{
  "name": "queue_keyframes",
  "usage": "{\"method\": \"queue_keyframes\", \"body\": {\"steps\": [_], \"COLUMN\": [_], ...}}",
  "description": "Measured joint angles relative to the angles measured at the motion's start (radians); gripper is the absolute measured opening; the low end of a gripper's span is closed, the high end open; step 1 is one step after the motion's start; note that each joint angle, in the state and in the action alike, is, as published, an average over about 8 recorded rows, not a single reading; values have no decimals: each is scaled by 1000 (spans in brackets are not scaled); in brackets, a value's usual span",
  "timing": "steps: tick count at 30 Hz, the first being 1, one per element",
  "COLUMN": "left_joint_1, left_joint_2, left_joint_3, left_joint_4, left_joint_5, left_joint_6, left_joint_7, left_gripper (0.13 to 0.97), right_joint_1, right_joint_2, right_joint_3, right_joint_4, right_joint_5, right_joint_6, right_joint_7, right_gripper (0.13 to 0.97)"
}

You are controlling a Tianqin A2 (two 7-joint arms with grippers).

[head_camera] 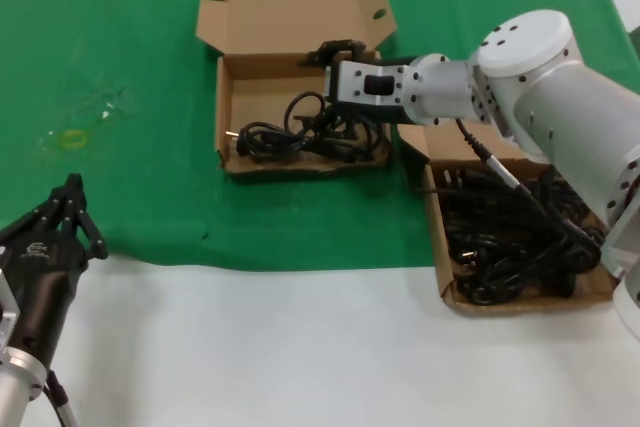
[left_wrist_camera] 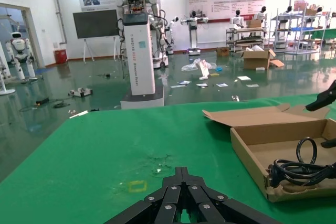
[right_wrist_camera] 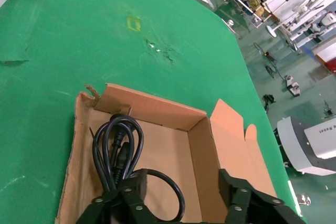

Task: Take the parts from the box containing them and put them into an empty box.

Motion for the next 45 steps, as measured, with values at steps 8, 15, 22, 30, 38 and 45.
{"method": "queue_keyframes", "body": {"steps": [8,15,22,30,38,45], "left_joint_1": [0,0,0,0,0,0], "left_joint_2": [0,0,0,0,0,0], "left_joint_3": [0,0,0,0,0,0], "left_joint_4": [0,0,0,0,0,0], "left_joint_5": [0,0,0,0,0,0], "left_joint_6": [0,0,0,0,0,0], "left_joint_7": [0,0,0,0,0,0], "left_gripper": [145,149,206,265,403,559], "right_joint_1": [-1,-1,-26,-137,-276,-404], "right_joint_2": [0,0,6,30,61,90], "right_joint_3": [2,3,24,119,237,345], "right_joint_4": [-2,-2,26,149,303,444], "right_joint_5": [6,7,-2,-37,-83,-125], "right_joint_6": [-1,-1,10,57,118,173], "right_joint_7": [-5,-6,9,74,157,233], "right_gripper": [540,687,819,921,949,966]}}
